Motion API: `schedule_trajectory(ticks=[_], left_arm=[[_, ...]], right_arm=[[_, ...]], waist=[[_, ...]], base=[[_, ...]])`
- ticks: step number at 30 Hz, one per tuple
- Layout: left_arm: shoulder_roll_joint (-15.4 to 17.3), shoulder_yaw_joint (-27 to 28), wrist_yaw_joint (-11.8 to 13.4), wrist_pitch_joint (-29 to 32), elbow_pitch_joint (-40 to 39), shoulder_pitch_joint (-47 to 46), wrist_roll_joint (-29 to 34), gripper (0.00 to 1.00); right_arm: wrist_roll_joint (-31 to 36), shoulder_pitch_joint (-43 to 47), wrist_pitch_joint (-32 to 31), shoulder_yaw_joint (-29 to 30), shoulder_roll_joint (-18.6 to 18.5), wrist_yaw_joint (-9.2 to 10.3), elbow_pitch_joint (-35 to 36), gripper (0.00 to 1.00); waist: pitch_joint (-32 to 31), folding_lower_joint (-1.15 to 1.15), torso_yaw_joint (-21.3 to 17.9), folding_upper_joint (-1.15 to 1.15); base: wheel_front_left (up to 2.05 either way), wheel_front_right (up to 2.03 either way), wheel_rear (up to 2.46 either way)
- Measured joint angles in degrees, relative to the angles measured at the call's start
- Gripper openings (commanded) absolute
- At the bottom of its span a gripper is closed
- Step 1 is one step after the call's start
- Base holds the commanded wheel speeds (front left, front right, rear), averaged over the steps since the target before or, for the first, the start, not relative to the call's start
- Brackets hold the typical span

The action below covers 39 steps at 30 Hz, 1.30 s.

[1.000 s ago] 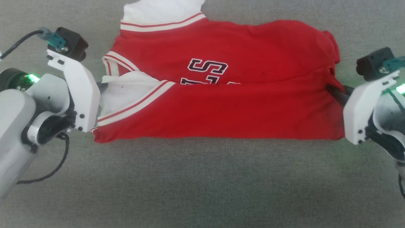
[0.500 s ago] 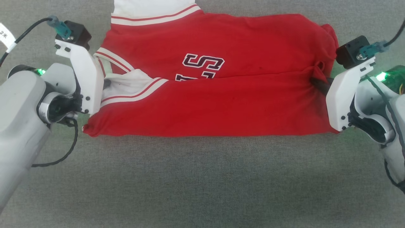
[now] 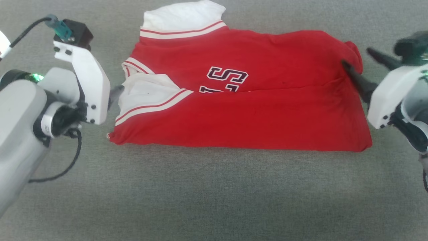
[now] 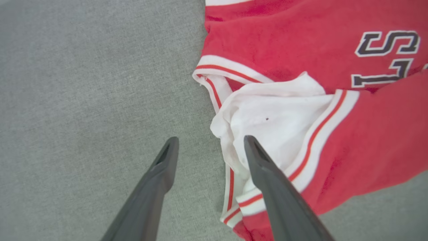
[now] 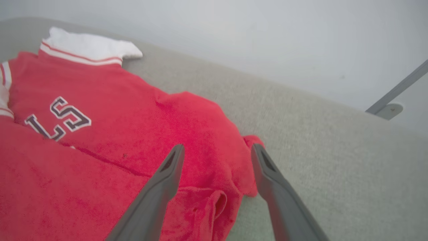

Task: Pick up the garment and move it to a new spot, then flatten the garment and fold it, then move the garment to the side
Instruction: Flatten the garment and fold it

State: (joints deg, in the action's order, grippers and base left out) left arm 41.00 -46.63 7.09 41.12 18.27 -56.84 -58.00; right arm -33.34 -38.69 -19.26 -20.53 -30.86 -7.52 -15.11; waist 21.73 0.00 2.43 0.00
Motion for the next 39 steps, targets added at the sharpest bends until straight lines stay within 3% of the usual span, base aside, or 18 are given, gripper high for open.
schedule_trajectory(ticks=[7, 12, 16, 21, 31, 32, 33, 39], left_arm=[[6.3, 0.6, 8.1, 3.3, -15.5, 6.3, -0.9, 1.0], [9.8, 1.0, 13.1, 4.2, -24.3, 11.4, -2.1, 1.0], [11.7, 0.8, 15.3, 4.6, -27.3, 14.1, -2.5, 1.0], [11.6, 1.2, 15.9, 3.0, -24.7, 15.3, -2.5, 1.0], [7.7, 1.7, 13.3, 2.6, -11.9, 16.5, -6.5, 1.0], [7.4, 1.7, 12.8, 2.7, -11.0, 16.4, -6.8, 0.58], [7.1, 1.7, 12.1, 2.6, -10.3, 16.3, -6.9, 0.0], [5.3, 1.5, 9.8, 2.1, -7.4, 15.6, -7.2, 0.0]], right_arm=[[10.3, 5.8, 12.2, 14.3, 5.5, 0.01, 6.1, 1.0], [18.1, 10.6, 16.3, 23.2, 12.2, 0.03, 12.6, 1.0], [21.9, 13.3, 18.1, 28.0, 16.6, 0.03, 17.3, 1.0], [24.4, 17.1, 17.5, 29.7, 21.9, 0.02, 21.9, 1.0], [24.4, 20.2, 15.3, 28.7, 24.1, 0.03, 23.8, 1.0], [24.3, 20.4, 15.0, 28.6, 24.1, 0.03, 23.8, 1.0], [24.3, 20.6, 14.6, 28.5, 24.2, 0.03, 23.8, 1.0], [21.5, 22.6, 7.4, 26.6, 23.6, 0.02, 23.0, 1.0]], waist=[[-1.6, 0.0, 0.4, 0.0], [-1.7, 0.0, -0.8, 0.0], [-1.4, 0.0, -1.9, 0.0], [-0.5, 0.0, -3.5, 0.0], [0.7, 0.0, -6.6, 0.0], [0.7, 0.0, -6.7, 0.0], [0.7, 0.0, -6.7, 0.0], [0.1, 0.0, -6.5, 0.0]], base=[[0.0, 0.0, 0.0], [0.0, 0.0, 0.0], [0.0, 0.0, 0.0], [0.0, 0.0, 0.0], [0.0, 0.0, 0.0], [0.0, 0.0, 0.0], [0.0, 0.0, 0.0], [0.0, 0.0, 0.0]])
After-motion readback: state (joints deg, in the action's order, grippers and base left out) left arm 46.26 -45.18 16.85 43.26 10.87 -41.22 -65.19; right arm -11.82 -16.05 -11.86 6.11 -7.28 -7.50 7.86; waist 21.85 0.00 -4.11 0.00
